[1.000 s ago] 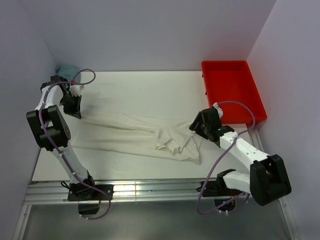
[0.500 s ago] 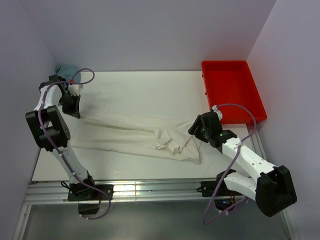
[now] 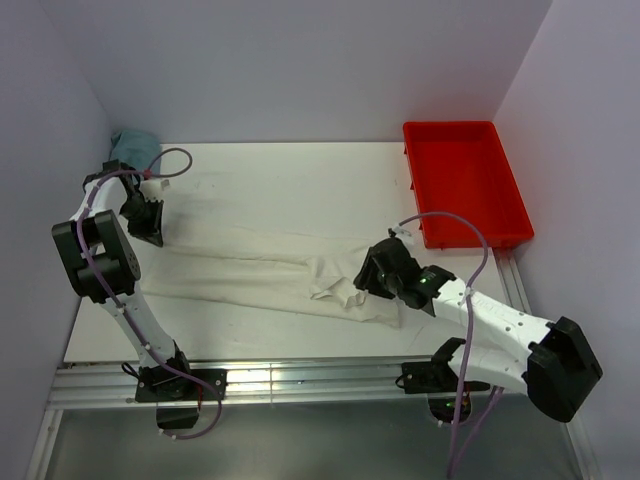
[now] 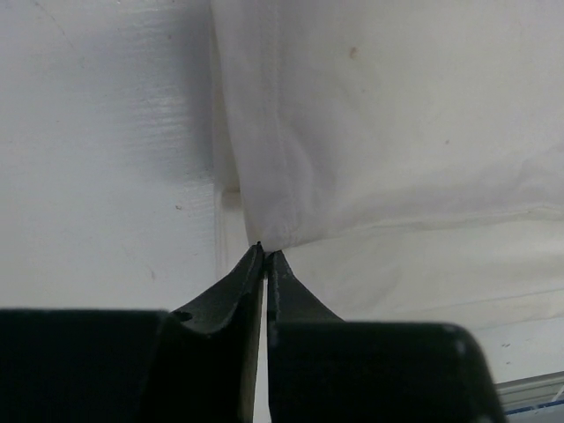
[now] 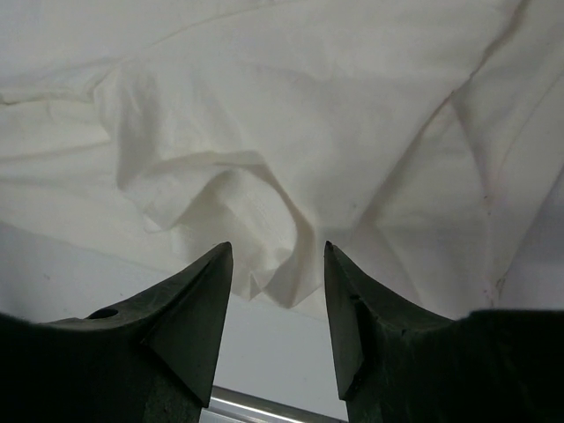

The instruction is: Roll the t-shirts

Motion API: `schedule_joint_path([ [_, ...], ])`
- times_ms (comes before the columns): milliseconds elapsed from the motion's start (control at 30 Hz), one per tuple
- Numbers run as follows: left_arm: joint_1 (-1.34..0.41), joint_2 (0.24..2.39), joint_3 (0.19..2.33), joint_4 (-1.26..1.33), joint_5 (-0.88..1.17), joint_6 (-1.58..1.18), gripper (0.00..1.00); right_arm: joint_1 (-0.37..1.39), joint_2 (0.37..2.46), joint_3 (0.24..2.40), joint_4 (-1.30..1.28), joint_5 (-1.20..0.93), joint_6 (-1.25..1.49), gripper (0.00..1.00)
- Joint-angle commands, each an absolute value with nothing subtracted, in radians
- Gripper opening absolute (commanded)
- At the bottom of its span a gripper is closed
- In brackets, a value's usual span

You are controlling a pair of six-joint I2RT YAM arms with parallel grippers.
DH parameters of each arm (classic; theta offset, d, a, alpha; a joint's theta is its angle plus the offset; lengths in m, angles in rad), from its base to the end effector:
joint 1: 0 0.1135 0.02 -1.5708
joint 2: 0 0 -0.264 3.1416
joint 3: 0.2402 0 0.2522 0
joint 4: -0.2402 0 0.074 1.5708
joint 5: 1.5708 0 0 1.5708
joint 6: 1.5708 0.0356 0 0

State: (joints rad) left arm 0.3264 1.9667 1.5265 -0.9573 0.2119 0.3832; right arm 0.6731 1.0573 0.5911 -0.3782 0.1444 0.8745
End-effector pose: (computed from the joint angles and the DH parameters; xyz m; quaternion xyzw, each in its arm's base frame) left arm 0.3697 0.1172 0.1998 0.0373 0.9900 -0.0689 0.1173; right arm 0.1663 0.1261 0.2053 0.1192 0.9250 0.1994 0.3006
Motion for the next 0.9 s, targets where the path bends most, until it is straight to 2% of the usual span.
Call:
schedule_joint_path([
  [0, 0.331, 1.907, 1.519, -0.931, 0.212, 0.402, 0.11, 0.732, 1.092, 0.638, -0.383, 0.192, 0.928, 0.53],
  [100, 0.331, 1.888, 1.505, -0.92, 0.201, 0.405, 0.28, 0.779, 1.138, 0.658, -0.39, 0.213, 0.951, 0.5],
  [133, 0.331, 1.881, 1.5, -0.916, 0.196, 0.408, 0.37, 0.796, 1.152, 0.663, -0.396, 0.216, 0.96, 0.49],
  [267, 0.336, 1.839, 1.497, -0.902, 0.181, 0.416, 0.49, 0.83, 1.199, 0.67, -0.399, 0.239, 0.985, 0.33],
  [333, 0.342, 1.815, 1.514, -0.907, 0.178, 0.42, 0.52, 0.839, 1.204, 0.67, -0.417, 0.255, 1.005, 0.25],
  [433, 0.344, 1.778, 1.545, -0.925, 0.181, 0.434, 0.53, 0.865, 1.189, 0.661, -0.437, 0.27, 1.031, 0.21],
  [633, 0.313, 1.727, 1.638, -1.055, 0.29, 0.494, 0.54, 0.917, 1.112, 0.621, -0.505, 0.304, 1.101, 0.04],
  [867, 0.193, 1.686, 1.62, -1.153, 0.405, 0.586, 0.53, 0.997, 1.084, 0.552, -0.541, 0.319, 1.213, 0.01],
])
